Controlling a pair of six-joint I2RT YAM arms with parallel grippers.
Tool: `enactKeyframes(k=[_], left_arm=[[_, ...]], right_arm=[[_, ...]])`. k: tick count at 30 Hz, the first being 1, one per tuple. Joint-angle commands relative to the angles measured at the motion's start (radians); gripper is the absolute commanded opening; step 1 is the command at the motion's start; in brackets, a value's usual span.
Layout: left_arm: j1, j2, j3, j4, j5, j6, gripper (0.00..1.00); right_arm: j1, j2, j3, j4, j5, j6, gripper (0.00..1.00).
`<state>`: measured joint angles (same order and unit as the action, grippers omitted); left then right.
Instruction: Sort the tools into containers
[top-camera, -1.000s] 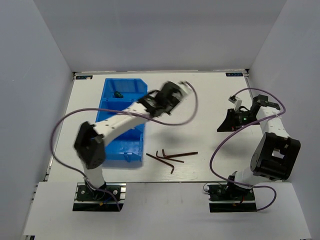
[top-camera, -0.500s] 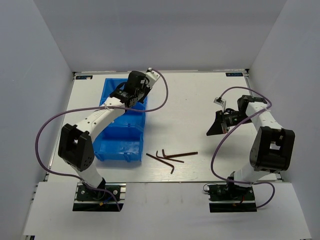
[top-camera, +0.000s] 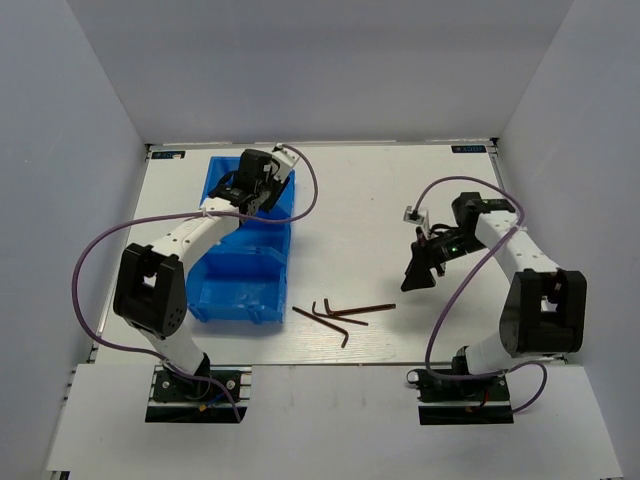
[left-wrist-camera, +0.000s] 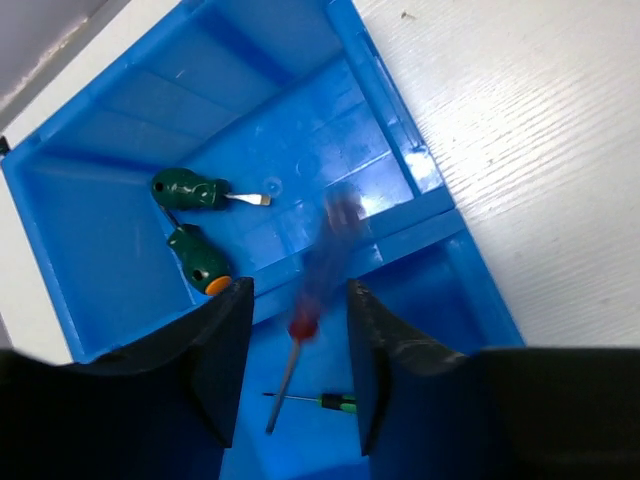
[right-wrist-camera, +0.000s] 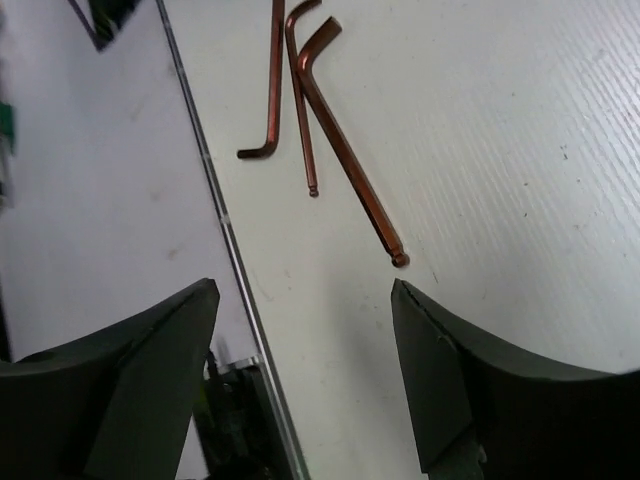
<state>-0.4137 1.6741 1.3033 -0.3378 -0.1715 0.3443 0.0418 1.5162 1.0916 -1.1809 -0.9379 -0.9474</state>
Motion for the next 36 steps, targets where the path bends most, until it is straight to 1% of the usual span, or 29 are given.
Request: enactKeyframes(k=[1, 3, 4, 7, 8, 10, 11, 12, 13, 14, 15, 16, 17, 19, 20, 22, 23, 24, 25, 27, 30, 34, 36], left_arm=[[0.003, -0.014, 0.001, 0.039, 0.012, -0.013, 0.54], [0.003, -0.034, 0.001, 0.026, 0.012, -0.022, 0.58], [0.003, -0.034, 0.001, 0.017, 0.012, -0.022, 0.58], [0.003, -0.071, -0.025, 0.007, 0.012, -0.033, 0.59], [0.003, -0.082, -0.035, 0.006, 0.012, -0.033, 0.59], [0.003, -0.131, -0.045, -0.003, 0.021, -0.062, 0.59], [0.003, -0.151, -0.045, -0.003, 0.03, -0.074, 0.59], [-0.016, -0.171, -0.045, -0.012, 0.03, -0.088, 0.56], [-0.016, -0.189, -0.045, -0.012, 0.082, -0.122, 0.41], [-0.016, -0.204, -0.032, -0.053, 0.122, -0.146, 0.3], [-0.016, -0.221, -0.032, -0.07, 0.171, -0.175, 0.22], [-0.029, -0.231, -0.023, -0.087, 0.235, -0.227, 0.16], [-0.03, -0.231, -0.022, -0.102, 0.265, -0.257, 0.08], [-0.052, -0.273, -0.054, -0.145, 0.302, -0.316, 0.08], [-0.053, -0.296, -0.071, -0.145, 0.311, -0.371, 0.15], [-0.062, -0.355, -0.125, -0.156, 0.311, -0.409, 0.32], [-0.071, -0.417, -0.14, -0.171, 0.297, -0.442, 0.38], [-0.071, -0.448, -0.153, -0.171, 0.297, -0.452, 0.51], [-0.071, -0.476, -0.166, -0.202, 0.285, -0.47, 0.55], [-0.071, -0.534, -0.176, -0.228, 0.285, -0.485, 0.59], [-0.071, -0.57, -0.186, -0.282, 0.265, -0.499, 0.6], [-0.071, -0.625, -0.223, -0.282, 0.265, -0.528, 0.6], [-0.071, -0.639, -0.223, -0.282, 0.253, -0.528, 0.6]], right_arm=[[0.07, -0.059, -0.036, 0.141, 0.123, -0.043, 0.76], [0.114, -0.013, -0.013, 0.141, 0.134, -0.074, 0.75], [0.122, -0.001, -0.004, 0.13, 0.126, -0.086, 0.7], [0.156, 0.077, 0.053, 0.145, 0.136, -0.082, 0.65], [0.18, 0.088, 0.085, 0.145, 0.143, -0.08, 0.65], [0.197, 0.125, 0.093, 0.18, 0.172, -0.07, 0.65], [0.225, 0.127, 0.085, 0.214, 0.221, -0.068, 0.65], [0.237, 0.128, 0.077, 0.231, 0.241, -0.065, 0.65], [0.251, 0.128, 0.068, 0.262, 0.255, -0.071, 0.66], [0.282, 0.134, 0.05, 0.285, 0.293, -0.08, 0.66], [0.297, 0.14, 0.044, 0.288, 0.306, -0.089, 0.66], [0.306, 0.148, 0.042, 0.291, 0.312, -0.103, 0.66], [0.34, 0.168, 0.041, 0.293, 0.329, -0.108, 0.66], [0.362, 0.182, 0.031, 0.303, 0.356, -0.129, 0.66], [0.392, 0.182, 0.009, 0.329, 0.366, -0.132, 0.66], [0.414, 0.18, -0.007, 0.368, 0.393, -0.129, 0.66], [0.435, 0.182, -0.033, 0.374, 0.399, -0.128, 0.66], [0.444, 0.183, -0.039, 0.4, 0.409, -0.132, 0.66], [0.464, 0.187, -0.054, 0.409, 0.43, -0.129, 0.65], [0.493, 0.185, -0.079, 0.453, 0.451, -0.119, 0.65], [0.535, 0.182, -0.113, 0.503, 0.502, -0.085, 0.63], [0.596, 0.182, -0.157, 0.543, 0.547, -0.057, 0.62], [0.627, 0.185, -0.186, 0.589, 0.606, -0.039, 0.58]])
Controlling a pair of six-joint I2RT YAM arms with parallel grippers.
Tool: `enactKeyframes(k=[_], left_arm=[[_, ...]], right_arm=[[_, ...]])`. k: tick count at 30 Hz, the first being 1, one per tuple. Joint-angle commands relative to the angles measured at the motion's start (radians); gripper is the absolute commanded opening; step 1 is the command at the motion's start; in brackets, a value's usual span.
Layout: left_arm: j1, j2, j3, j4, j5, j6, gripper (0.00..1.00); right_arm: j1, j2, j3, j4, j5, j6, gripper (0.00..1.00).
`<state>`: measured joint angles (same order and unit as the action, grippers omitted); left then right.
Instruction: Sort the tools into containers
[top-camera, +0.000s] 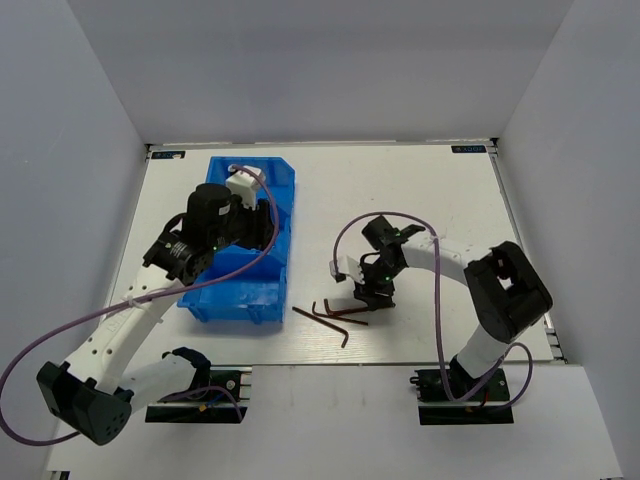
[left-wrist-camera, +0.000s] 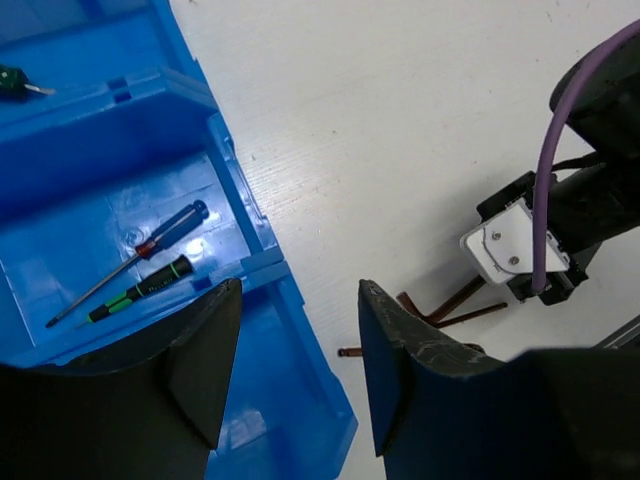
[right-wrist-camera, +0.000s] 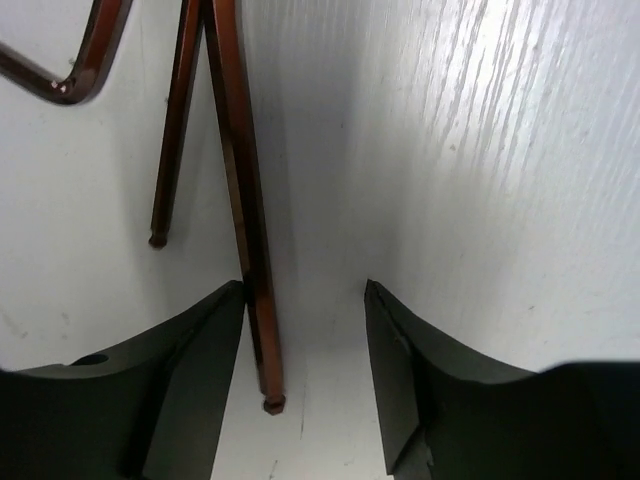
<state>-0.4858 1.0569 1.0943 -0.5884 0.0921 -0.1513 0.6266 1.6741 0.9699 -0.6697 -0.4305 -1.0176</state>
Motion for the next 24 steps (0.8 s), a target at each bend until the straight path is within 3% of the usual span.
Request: enactKeyframes(k=[1, 7, 11, 12, 15, 18, 24], left_arm=[[0.001, -0.031, -0.014, -0.031, -0.011, -0.043, 0.6], [0.001, -0.049, 0.035, -0.08, -0.04, -0.044, 0.6], [0.001, -0.078, 0.035, -0.09, -0.052, -0.044, 0.6], [0.001, -0.078, 0.035, -0.09, -0.052, -0.044, 0.6], [0.001, -0.087, 0.026, -0.09, -0.042, -0.063, 0.6], [0.001, -0.097, 0.026, -0.09, -0.042, -0.064, 0.6], [0.001, -0.106, 0.036, -0.1, -0.042, -0.064, 0.6]], right_arm=[[0.067, 0.026, -0.086, 0.132, 0.117, 0.048, 0.56], [0.192, 0.006, -0.2, 0.278, 0.317, 0.109, 0.49], [0.231, 0.009, -0.25, 0.303, 0.349, 0.142, 0.46], [0.24, 0.012, -0.244, 0.294, 0.346, 0.142, 0.34], [0.237, 0.03, -0.195, 0.23, 0.308, 0.139, 0.13], [0.237, 0.071, -0.137, 0.156, 0.288, 0.14, 0.0], [0.21, 0.085, -0.047, 0.087, 0.297, 0.224, 0.0]])
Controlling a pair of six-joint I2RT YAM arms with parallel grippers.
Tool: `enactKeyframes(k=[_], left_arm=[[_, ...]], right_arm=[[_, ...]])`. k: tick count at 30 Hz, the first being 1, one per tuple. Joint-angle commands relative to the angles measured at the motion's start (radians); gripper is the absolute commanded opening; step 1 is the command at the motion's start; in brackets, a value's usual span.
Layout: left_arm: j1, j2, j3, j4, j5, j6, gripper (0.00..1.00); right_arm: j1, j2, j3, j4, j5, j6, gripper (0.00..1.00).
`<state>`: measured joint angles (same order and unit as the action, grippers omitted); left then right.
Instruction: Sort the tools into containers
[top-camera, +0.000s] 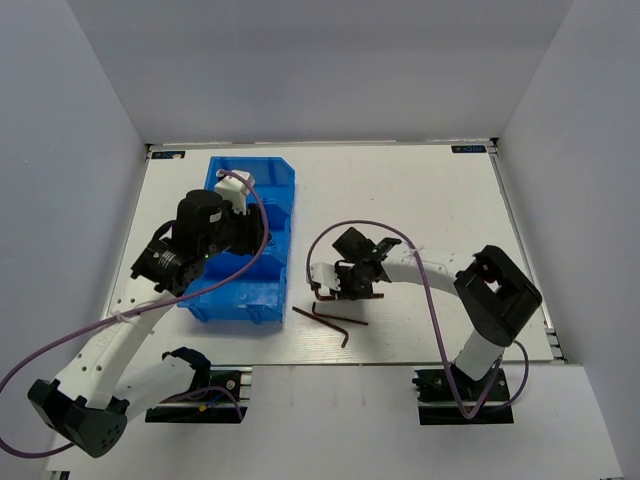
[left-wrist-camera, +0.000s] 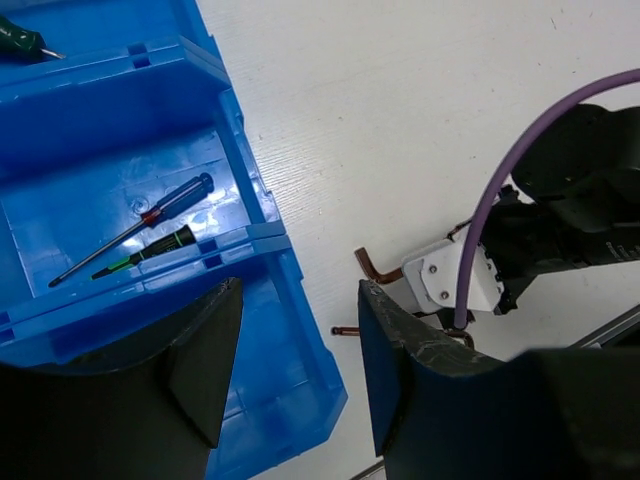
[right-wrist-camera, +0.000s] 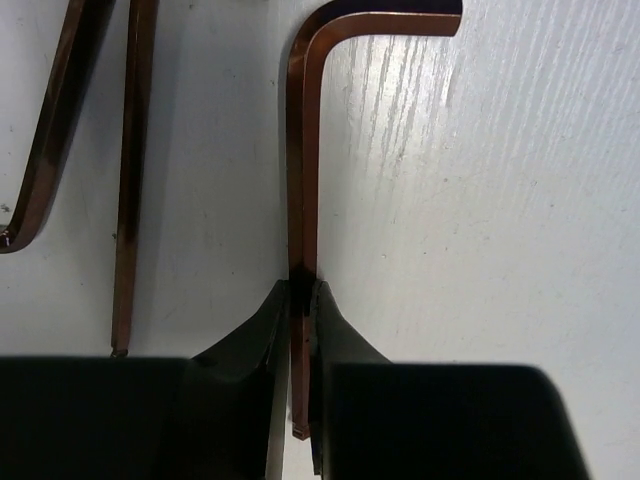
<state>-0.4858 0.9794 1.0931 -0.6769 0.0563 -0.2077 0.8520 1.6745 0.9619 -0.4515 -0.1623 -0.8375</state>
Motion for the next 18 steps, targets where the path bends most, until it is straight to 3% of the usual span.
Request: enactKeyframes(k=[1, 8, 11, 18], left_arm=[[0.001, -0.028, 0.037, -0.012, 0.003, -0.016, 0.6], [0.001, -0.083, 0.047, 0.006, -0.01, -0.058, 0.6], [0.001, -0.137, 0.047, 0.042, -0.035, -0.077, 0.6], [0.001, -0.205, 0.066, 0.077, -0.062, -0.105, 0.6]], right_arm=[[-0.022, 0.076, 0.007, -0.142, 0.006, 0.043, 0.0], [-0.048, -0.038, 0.263, -0.346, -0.25, -0.086, 0.0], [-0.03, -0.001, 0.383, -0.381, -0.362, -0.074, 0.0], [0.051, 0.204, 0.708, -0.429, -0.451, 0.052, 0.0]])
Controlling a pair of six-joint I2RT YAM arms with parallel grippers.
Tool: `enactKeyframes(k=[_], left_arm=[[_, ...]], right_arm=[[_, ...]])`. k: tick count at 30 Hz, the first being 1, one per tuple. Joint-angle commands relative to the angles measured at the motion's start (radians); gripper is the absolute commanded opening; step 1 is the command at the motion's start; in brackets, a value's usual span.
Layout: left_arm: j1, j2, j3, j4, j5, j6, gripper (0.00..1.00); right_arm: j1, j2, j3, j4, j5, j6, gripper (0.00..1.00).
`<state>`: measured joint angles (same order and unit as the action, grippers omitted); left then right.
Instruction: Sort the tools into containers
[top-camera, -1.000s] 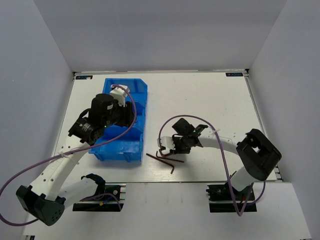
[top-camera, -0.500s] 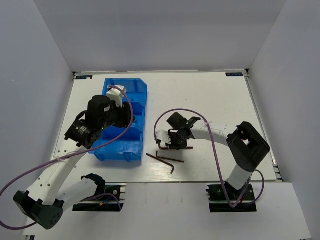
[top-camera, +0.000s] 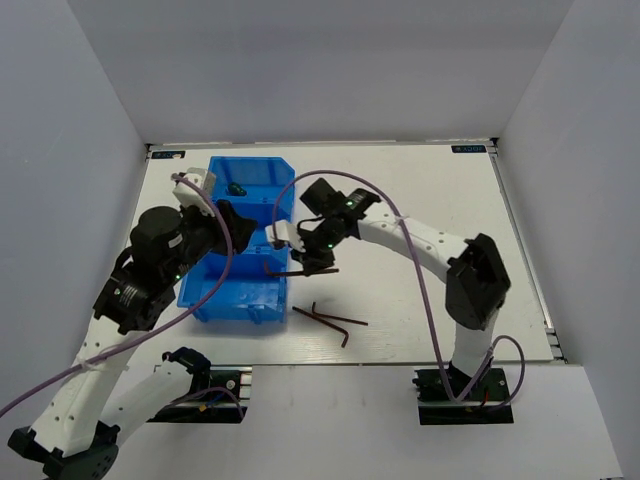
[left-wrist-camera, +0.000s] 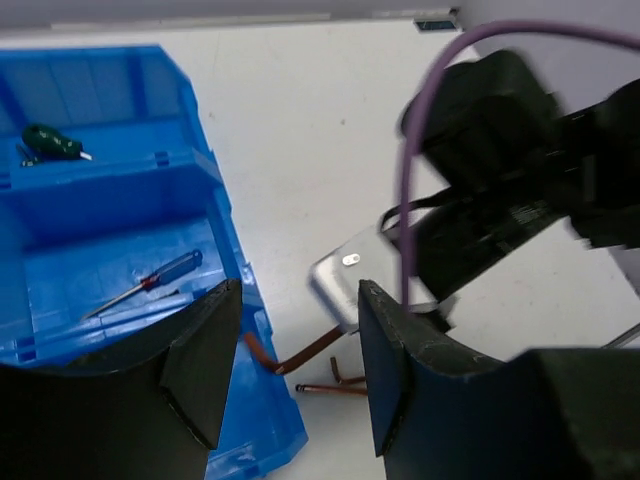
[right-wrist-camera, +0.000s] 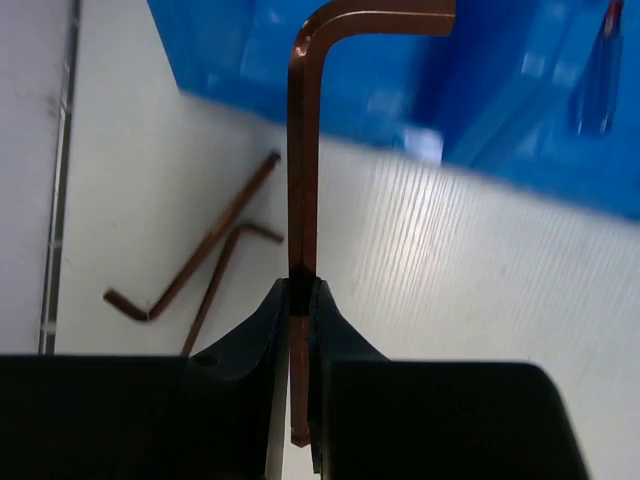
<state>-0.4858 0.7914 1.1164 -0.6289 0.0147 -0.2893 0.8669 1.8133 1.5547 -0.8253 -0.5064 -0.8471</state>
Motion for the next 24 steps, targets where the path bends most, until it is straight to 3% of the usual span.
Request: enactKeyframes(k=[1, 7, 12, 13, 16, 18, 21, 22, 24], left_arm=[[0.001, -0.027, 0.043, 0.029, -0.021, -0.033, 0.6], [0.001, -0.038, 0.034, 0.038, -0.021, -0.044, 0.6], [0.001, -0.058, 0.046, 0.029, -0.021, -0.044, 0.6], [0.001, -0.069, 0.046, 0.02, -0.021, -0.044, 0.6], [0.001, -0.069, 0.046, 0.02, 0.007, -0.044, 0.6], [0.001, -0.078, 0.034, 0.038, 0.049, -0.034, 0.58], [0.001, -0.078, 0.011, 0.095, 0.148, -0.013, 0.44], [0.001, -0.078, 0.011, 0.095, 0.174, -0.013, 0.35], [0.001, -0.037, 0.02, 0.095, 0.257, 0.001, 0.25]], right_arm=[[0.059, 0.099, 0.139, -0.048, -0.106, 0.072, 0.0], [0.132, 0.293, 0.401, 0.005, -0.08, 0.326, 0.0], [0.165, 0.429, 0.557, 0.063, -0.041, 0.437, 0.0], [0.173, 0.437, 0.573, 0.072, -0.034, 0.457, 0.18], [0.176, 0.423, 0.544, 0.092, -0.027, 0.493, 0.5], [0.17, 0.388, 0.519, 0.1, -0.034, 0.511, 0.5], [0.141, 0.31, 0.441, 0.103, 0.009, 0.491, 0.46], [0.12, 0.293, 0.426, 0.098, 0.017, 0.49, 0.42], [0.083, 0.224, 0.36, 0.074, 0.043, 0.482, 0.24]])
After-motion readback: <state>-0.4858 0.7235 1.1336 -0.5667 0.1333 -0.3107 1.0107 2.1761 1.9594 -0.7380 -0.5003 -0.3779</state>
